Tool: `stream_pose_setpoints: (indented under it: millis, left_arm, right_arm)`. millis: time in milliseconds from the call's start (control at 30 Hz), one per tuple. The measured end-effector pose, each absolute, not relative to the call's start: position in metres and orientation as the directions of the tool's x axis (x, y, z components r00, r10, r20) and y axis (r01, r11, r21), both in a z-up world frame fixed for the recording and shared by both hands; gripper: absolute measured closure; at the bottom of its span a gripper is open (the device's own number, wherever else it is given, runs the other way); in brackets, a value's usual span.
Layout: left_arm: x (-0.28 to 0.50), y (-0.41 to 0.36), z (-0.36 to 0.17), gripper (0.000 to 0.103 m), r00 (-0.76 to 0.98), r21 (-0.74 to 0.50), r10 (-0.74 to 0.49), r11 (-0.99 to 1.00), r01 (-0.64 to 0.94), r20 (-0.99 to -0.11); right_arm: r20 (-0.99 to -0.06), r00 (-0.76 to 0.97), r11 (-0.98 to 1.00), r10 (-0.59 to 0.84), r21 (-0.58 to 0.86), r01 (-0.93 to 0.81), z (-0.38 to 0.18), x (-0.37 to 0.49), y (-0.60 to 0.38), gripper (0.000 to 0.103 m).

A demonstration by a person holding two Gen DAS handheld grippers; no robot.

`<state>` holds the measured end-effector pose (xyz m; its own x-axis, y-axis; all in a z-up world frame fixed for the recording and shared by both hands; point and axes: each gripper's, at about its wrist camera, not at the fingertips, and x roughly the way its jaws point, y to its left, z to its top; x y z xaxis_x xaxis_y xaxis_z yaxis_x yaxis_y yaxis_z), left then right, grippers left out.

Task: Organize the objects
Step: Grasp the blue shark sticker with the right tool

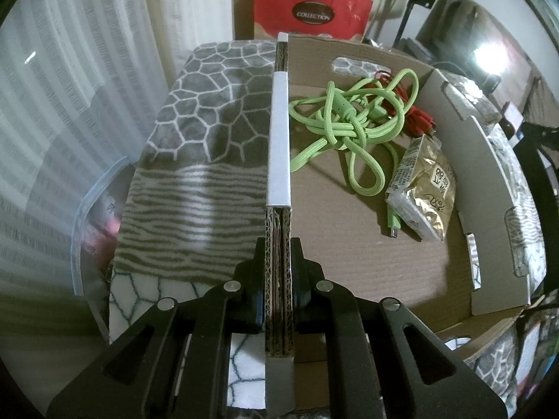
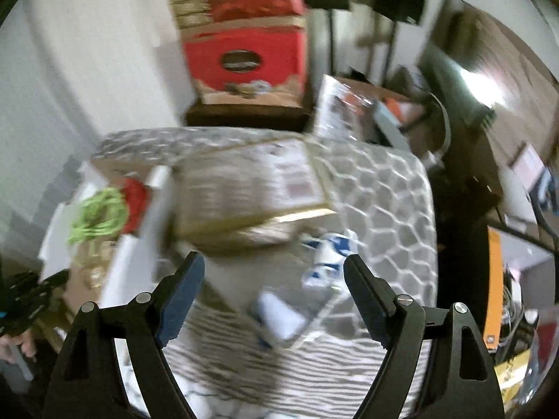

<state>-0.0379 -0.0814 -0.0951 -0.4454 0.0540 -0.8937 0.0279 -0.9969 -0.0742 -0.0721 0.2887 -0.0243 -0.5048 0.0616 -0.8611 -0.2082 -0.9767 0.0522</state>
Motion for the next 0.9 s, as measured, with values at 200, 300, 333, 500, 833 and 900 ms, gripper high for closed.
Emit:
stream_pose_setpoints:
  millis: [200,300,333,500,833,900]
  left_arm:
    - [-0.038,-0.081,-0.095,0.093,-0.445,-0.074,0.053,-0.997,0.029,-0.894]
    - [-0.038,-0.081,-0.095,0.093,-0.445,-0.073,0.053,-0.997,0.028,-0.894]
    - [-0.038,-0.081,-0.095,0.093,-0.445,-0.073,0.053,-0.997,0.028,-0.894]
    - [-0.038,-0.081,-0.095,0.093,-0.445,-0.074,0.054,-0.997,0.029,-0.894]
    - [-0.036,-0.082,-0.095,0.093,-0.445,-0.076,0.054,-0.997,0.03,-0.894]
    - [-0.036,-0.082,-0.095,0.093,-0.445,-0.076,0.054,-0.997,0.03,-0.894]
  right_arm:
    - [-0.884,-0.462,-0.954,0.069,0.076,-0.289,-0.057,-0.076,0.317,0.023]
    - [-0.89,-0.452,-0.944,0.061,0.096,-0.316,-0.068,-0.082,0.325,0.027]
    - [-0.889,-0.454,-0.942,0.053,0.107,-0.319,-0.07,-0.082,0.326,0.027]
    - [-0.896,-0.442,-0.937,0.037,0.122,-0.327,-0.08,-0.091,0.327,0.031]
    - [-0.903,-0.429,-0.93,-0.01,0.166,-0.329,-0.092,-0.096,0.336,0.046]
    - [-0.901,-0.433,-0.927,-0.038,0.194,-0.321,-0.092,-0.096,0.336,0.056]
